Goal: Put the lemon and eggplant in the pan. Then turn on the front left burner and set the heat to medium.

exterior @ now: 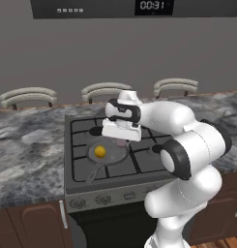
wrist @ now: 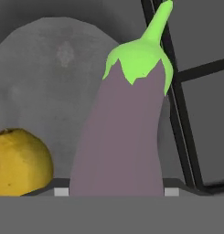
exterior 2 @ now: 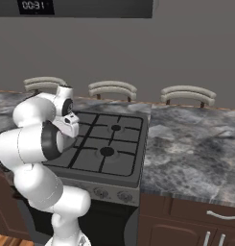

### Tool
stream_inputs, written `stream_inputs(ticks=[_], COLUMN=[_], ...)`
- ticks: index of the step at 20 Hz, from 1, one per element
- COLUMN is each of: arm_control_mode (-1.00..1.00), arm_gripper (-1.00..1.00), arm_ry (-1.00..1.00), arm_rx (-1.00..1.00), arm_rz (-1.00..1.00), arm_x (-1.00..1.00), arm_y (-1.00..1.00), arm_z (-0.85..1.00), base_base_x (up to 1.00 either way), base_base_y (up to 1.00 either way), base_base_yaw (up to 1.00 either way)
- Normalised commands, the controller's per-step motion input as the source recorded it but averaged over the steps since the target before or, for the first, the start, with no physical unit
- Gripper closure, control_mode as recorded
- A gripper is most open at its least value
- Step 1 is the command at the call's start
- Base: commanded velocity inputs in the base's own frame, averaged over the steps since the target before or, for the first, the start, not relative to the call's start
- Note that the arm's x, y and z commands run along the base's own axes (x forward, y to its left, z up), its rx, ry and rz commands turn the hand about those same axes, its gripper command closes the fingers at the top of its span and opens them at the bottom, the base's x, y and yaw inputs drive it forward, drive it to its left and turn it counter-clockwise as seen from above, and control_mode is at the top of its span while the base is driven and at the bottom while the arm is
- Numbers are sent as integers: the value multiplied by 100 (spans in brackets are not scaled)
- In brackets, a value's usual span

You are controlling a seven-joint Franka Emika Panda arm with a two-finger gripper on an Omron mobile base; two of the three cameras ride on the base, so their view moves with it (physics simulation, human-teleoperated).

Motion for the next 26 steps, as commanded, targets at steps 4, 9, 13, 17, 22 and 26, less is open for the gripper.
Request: stream_inputs(ticks=[4,9,13,17,22,26], arm_control_mode=[-100,-100,-100,-100,-100,-100], arm_gripper=[100,100,100,100,100,100], arm_ry=[0,0,0,0,0,0], arm_rx=[0,0,0,0,0,0], arm_rz=[0,0,0,0,0,0], arm_x=[0,0,0,4,10,8], arm_y=[0,1,3,11,21,19], arm_z=[-31,-24,-13,-12,-13,-12], base_base_x=[0,0,0,0,0,0], base_base_y=[0,0,0,0,0,0], base_base_yaw=[0,0,0,0,0,0])
